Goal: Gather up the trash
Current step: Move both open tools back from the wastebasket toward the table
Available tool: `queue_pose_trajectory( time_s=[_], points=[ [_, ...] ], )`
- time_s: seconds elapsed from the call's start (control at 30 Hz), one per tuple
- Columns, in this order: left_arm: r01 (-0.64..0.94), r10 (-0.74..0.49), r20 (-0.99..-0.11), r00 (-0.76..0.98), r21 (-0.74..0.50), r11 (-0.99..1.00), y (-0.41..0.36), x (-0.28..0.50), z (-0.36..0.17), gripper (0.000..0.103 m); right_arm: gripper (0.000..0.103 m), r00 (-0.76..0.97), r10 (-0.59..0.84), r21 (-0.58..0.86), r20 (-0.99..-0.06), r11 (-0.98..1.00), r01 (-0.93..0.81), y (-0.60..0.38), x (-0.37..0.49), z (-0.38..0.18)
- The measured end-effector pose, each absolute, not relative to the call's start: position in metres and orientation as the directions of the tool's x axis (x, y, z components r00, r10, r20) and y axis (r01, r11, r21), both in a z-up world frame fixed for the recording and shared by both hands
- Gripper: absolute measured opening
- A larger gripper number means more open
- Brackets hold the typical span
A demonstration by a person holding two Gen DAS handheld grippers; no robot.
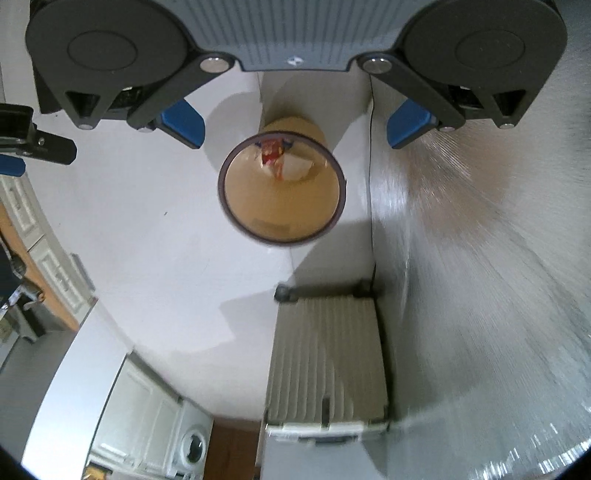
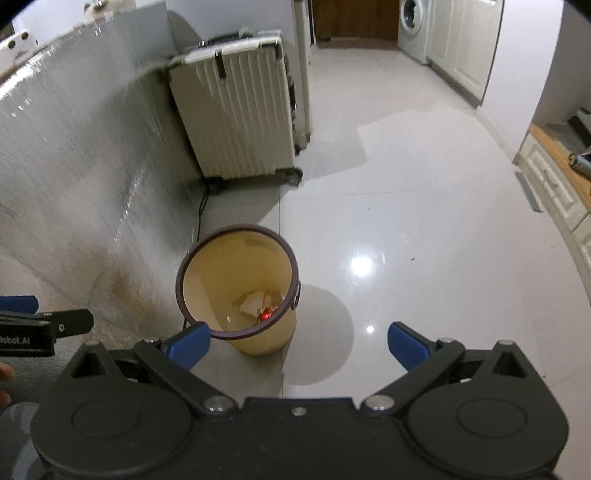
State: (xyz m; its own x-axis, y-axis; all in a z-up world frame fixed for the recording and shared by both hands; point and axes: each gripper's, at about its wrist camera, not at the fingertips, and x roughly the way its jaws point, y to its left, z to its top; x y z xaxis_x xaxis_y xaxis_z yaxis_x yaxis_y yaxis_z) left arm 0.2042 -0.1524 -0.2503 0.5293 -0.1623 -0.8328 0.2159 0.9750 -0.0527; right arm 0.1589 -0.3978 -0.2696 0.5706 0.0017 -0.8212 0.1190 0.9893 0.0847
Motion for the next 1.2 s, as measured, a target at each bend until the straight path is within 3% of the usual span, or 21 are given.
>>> queue_pose_trajectory(
  time_s=[0.57, 0.87, 1.2],
  points=[
    [0.289, -0.287, -0.567, 0.772, -0.089, 0.953, -0.131, 0.094, -0.098, 0.103, 0.103, 0.804, 0.016, 0.092, -0.595, 0.995, 0.048, -0.37, 0.057, -0.128],
    [0.245, -0.245, -0.442, 0.863, -0.058, 0.968, -0.092, 0.052, -0.032, 0.103, 0.103, 0.893, 0.099, 0.103, -0.44, 0.993, -0.059, -0.335, 0.021, -0.053],
    [0.144, -0.131, -0.366, 0.922, 0.009, 0.99, -0.02, 0.045, 0.026, 0.103, 0.103, 0.91, 0.202, 0.107, -0.363, 0.979, -0.174, -0.284, 0.037, -0.007]
  ],
)
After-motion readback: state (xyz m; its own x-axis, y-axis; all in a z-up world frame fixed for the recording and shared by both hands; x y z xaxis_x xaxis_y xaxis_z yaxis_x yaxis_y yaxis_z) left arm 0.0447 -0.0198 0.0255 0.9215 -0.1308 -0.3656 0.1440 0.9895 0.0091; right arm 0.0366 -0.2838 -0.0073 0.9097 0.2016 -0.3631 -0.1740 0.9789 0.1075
